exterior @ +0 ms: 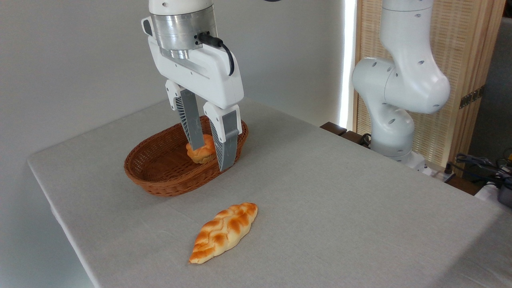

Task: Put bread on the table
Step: 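Lower the open gripper into the wicker basket around the round bun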

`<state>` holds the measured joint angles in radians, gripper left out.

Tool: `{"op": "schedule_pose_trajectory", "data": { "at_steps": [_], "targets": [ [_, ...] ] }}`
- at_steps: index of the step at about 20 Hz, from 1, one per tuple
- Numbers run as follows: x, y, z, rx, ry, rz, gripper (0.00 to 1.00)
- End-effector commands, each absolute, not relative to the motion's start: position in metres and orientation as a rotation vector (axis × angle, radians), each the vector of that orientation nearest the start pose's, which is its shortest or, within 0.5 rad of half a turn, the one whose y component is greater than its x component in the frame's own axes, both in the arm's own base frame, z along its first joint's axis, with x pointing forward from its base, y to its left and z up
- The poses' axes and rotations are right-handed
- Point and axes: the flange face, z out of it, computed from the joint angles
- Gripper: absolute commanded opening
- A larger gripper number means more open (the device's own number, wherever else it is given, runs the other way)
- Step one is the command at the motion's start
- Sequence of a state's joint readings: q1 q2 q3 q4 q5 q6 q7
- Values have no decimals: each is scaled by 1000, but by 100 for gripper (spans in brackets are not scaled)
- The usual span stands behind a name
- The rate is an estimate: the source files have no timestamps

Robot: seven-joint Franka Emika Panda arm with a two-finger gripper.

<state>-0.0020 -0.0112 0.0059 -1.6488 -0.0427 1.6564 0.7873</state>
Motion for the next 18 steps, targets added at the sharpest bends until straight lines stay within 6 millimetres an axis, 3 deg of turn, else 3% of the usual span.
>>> {"op": "schedule_pose_trajectory", "data": {
  "at_steps": [1, 10, 14, 18],
  "targets": [
    [558, -2, 604, -2954, 1210, -40, 100],
    [554, -10, 598, -2959, 1221, -26, 100],
    [545, -47, 594, -2928, 1318, -70, 100],
    [506, -96, 581, -2845, 1439, -211, 100]
  ]
}}
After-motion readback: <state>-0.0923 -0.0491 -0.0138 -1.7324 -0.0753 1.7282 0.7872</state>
